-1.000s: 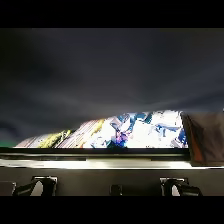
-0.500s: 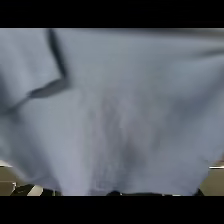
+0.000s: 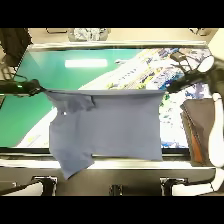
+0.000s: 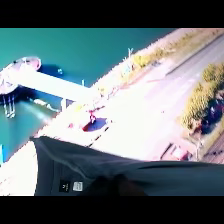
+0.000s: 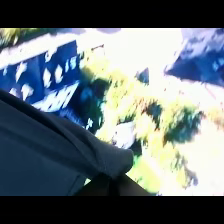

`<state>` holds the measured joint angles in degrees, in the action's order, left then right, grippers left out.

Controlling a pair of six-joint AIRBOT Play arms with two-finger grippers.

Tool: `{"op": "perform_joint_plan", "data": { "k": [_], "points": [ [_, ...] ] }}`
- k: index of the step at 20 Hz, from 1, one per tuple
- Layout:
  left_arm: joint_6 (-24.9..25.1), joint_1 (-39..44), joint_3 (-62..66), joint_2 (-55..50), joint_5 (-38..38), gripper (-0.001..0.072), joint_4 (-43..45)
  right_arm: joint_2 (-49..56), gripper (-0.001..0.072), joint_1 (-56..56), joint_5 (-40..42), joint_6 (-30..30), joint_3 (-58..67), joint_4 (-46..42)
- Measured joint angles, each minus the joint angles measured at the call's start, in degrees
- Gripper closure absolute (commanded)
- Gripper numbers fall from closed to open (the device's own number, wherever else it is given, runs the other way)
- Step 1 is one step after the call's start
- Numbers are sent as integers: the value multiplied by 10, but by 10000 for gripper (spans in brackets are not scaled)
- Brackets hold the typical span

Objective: Fold the shirts.

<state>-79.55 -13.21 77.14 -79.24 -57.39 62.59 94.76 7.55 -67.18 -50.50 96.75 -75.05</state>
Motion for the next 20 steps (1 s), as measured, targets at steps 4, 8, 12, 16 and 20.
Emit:
{"op": "perform_joint_plan", "data": {
  "k": [4, 8, 12, 16, 20],
  "points": [
    [2, 17, 9, -83, 115, 682, -10, 55, 668, 0, 163, -17, -3, 58],
    [3, 32, 19, -127, 174, 683, -11, 87, 667, 0, 202, -28, -4, 79],
    [3, 12, 43, -129, 123, 683, -10, 75, 667, 1, 97, -21, -4, 66],
    [3, -12, 55, -135, -28, 683, 9, 70, 668, 0, -45, -17, -18, 42],
    [3, -19, 57, -146, -141, 683, 30, 80, 668, -2, -103, -30, -30, 35]
  ]
}}
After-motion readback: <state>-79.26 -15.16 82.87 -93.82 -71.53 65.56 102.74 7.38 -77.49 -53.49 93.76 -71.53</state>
